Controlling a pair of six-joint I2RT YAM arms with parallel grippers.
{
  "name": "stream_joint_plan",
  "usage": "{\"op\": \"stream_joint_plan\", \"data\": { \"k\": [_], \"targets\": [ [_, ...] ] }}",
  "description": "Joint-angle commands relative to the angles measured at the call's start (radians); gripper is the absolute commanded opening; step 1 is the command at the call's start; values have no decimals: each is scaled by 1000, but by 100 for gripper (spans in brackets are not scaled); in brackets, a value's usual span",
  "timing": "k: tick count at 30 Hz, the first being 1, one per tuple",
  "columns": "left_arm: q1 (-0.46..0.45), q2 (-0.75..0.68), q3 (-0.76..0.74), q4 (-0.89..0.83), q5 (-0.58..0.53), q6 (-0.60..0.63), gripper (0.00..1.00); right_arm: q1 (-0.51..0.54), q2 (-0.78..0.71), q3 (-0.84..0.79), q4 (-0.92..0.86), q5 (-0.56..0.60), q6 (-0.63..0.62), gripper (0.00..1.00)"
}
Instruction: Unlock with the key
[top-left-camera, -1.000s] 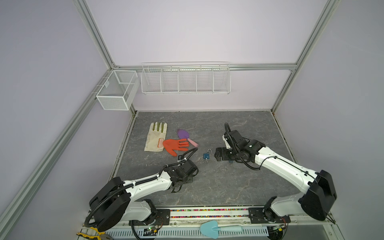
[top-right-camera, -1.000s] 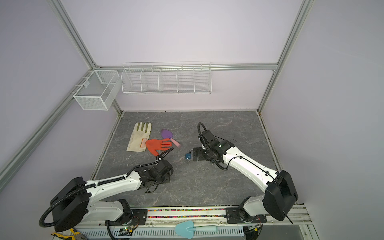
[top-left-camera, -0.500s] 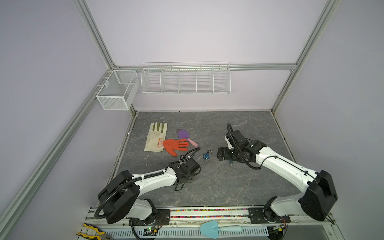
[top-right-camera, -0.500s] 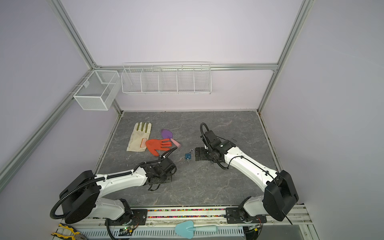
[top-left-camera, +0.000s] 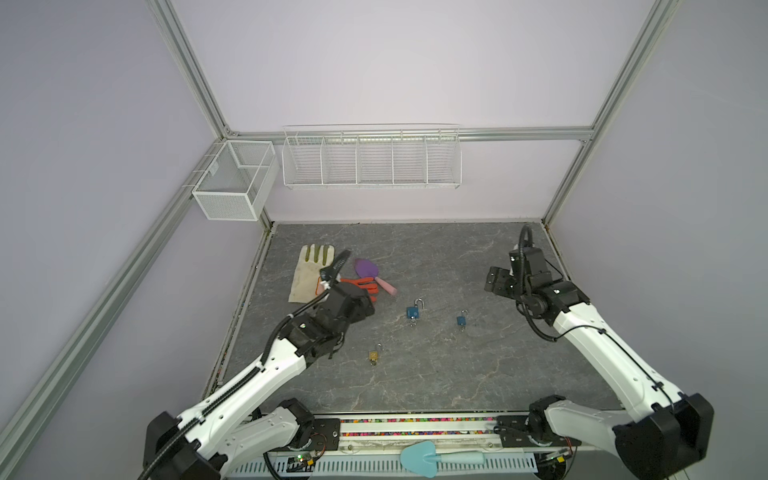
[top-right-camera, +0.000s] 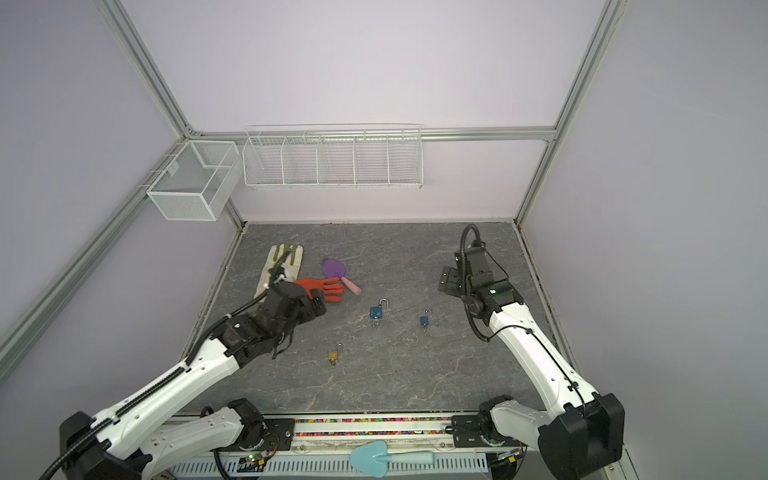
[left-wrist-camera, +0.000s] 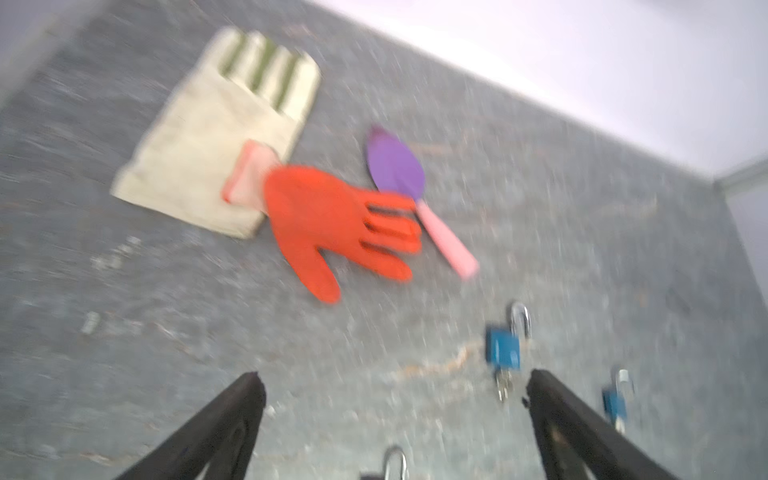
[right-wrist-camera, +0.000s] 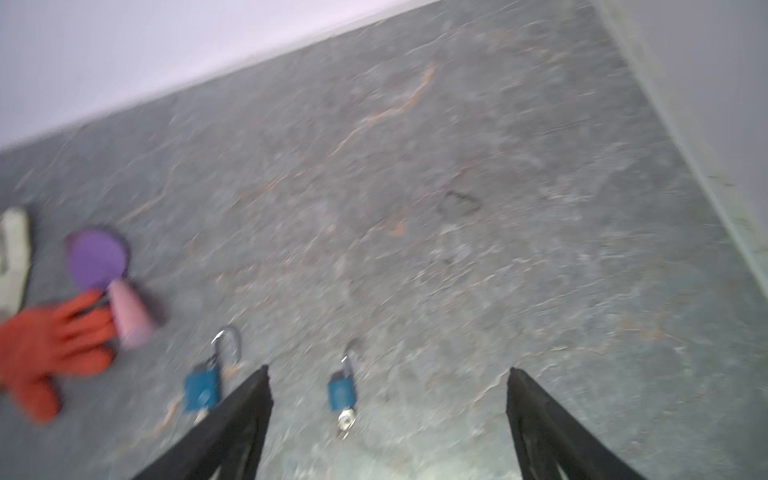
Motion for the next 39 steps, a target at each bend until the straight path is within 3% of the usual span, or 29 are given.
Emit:
{"op": "stream_joint_plan", "data": {
  "k": [1,4,6,7,8,11,15,20,22,23,24,27,30,33,37,39],
  "targets": [
    [165,-22,-32,81,-231,138,100,-119,28,-150,172,197,13,89],
    [315,30,-105,186,-324,207,100,-186,67,-287,369,289,-53,89],
    [366,60,-186,329,-376,306,99,-214,110,-354,502,331,-120,89],
    [372,70,-247,457,-434,361,99,-231,137,-373,547,344,-132,89],
    [383,83,-331,652,-419,458,100,-245,161,-386,584,329,-138,89],
    [450,134,-503,1082,-209,573,100,-248,205,-474,859,249,-228,89],
    [533,260,-533,1266,-52,586,100,-252,248,-507,1093,142,-382,89],
    [563,458,-600,1609,177,674,100,-242,305,-615,1371,-99,-510,88],
    [563,540,-608,1699,223,696,100,-240,387,-643,1521,-150,-544,89],
    [563,592,-609,1772,205,699,99,-243,381,-635,1509,-154,-542,89],
    [563,593,-604,1772,194,694,99,-245,350,-612,1405,-159,-529,89],
    [564,529,-434,1340,92,628,99,-254,368,-626,1467,-172,-531,89],
    [556,577,-476,1510,91,665,99,-253,366,-630,1467,-172,-531,89],
    [556,543,-455,1410,90,648,99,-254,355,-624,1438,-175,-529,89],
    [556,576,-480,1514,95,666,99,-254,356,-623,1438,-176,-528,89],
    [555,561,-469,1462,105,661,99,-253,361,-622,1443,-176,-531,89]
  ]
}}
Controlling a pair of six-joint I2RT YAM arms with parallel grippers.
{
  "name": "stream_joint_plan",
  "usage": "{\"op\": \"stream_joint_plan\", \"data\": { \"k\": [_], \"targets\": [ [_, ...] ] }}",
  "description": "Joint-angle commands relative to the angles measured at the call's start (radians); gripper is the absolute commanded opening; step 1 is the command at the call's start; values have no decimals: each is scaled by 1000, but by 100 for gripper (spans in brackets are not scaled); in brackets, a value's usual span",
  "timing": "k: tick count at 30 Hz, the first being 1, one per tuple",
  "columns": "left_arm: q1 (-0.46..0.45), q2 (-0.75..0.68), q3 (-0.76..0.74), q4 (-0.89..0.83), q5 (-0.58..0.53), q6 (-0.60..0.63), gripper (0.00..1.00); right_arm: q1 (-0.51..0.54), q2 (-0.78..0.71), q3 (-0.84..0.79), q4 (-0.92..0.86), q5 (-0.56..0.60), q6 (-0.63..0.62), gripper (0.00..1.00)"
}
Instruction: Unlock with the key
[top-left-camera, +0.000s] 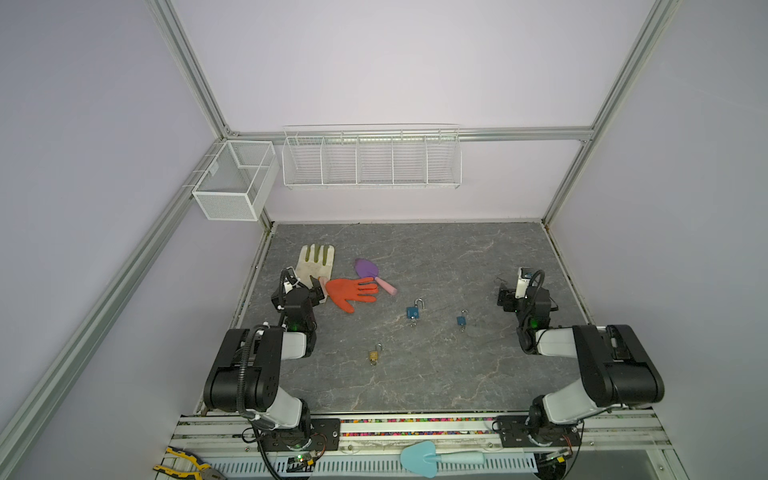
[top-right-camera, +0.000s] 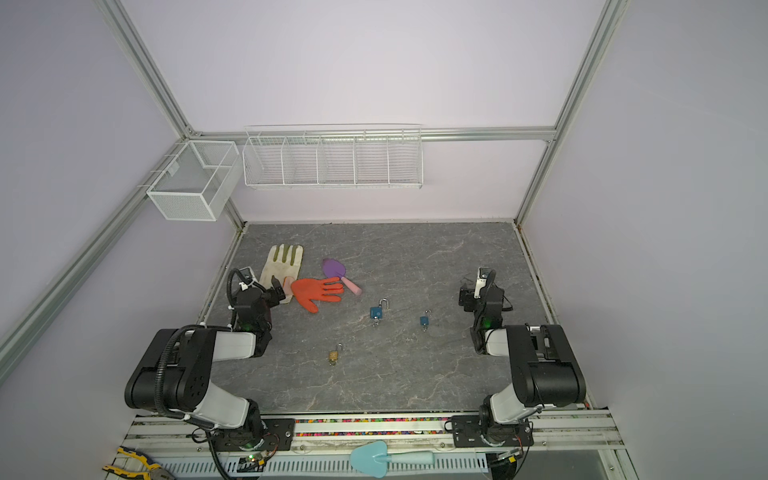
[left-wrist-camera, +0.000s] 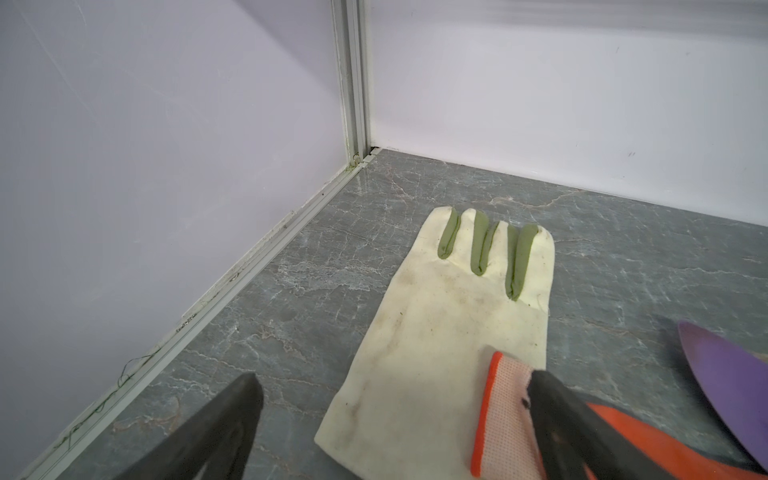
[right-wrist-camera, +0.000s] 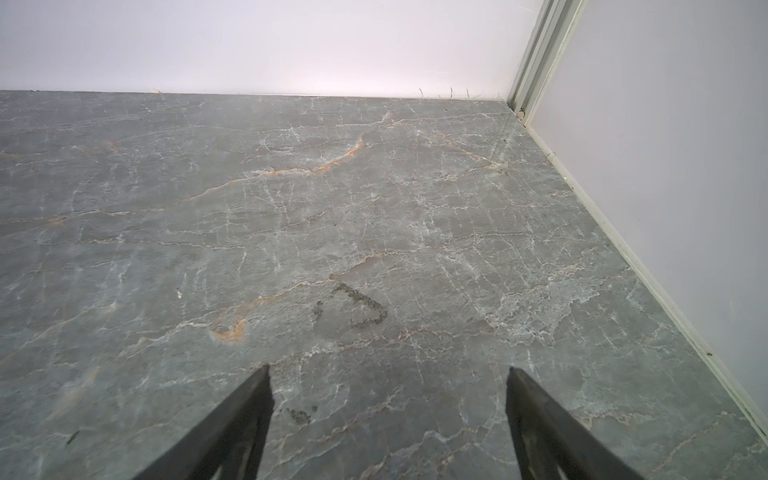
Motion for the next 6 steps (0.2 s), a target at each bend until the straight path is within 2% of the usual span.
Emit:
{"op": "stream_joint_plan", "data": {
  "k": [1,6],
  "targets": [
    [-2,4,-1,16,-1,16,99,-4,-7,3,19,-17,-24,88],
    [-2,13,-7,43,-2,22,99,-4,-7,1,28,-15,-24,89]
  ]
}}
